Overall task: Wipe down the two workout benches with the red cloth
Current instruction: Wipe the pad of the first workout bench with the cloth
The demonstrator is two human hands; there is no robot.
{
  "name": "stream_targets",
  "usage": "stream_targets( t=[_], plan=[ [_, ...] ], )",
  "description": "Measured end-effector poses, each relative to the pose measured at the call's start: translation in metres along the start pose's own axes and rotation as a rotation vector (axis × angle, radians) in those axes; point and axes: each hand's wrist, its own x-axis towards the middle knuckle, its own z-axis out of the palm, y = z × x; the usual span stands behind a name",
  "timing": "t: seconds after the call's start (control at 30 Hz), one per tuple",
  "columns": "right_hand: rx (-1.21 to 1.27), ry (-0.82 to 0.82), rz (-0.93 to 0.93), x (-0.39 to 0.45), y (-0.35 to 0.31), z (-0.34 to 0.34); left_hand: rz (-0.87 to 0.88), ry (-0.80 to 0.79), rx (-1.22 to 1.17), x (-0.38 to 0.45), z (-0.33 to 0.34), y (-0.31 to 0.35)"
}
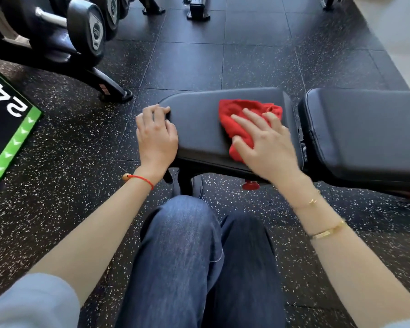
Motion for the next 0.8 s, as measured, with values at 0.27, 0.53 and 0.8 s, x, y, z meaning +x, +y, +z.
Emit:
stream_targets(
  t=[0.27, 0.53, 0.8],
  plan=[
    [-0.019, -0.183, -0.017, 0.092, -0.031, 0.014, -0.022, -0.002, 0.045, 0.000, 0.003, 0.005],
    [-0.053, -0.115, -0.188, 0.060, -0.008, 0.008, 0.119, -0.142, -0.008, 0.005, -0.013, -0.017],
    [0.007, -0.159, -0.115, 0.113, -0.035, 0.018, -0.003, -0.029, -0.006, -0.013, -0.014, -0.011]
  ],
)
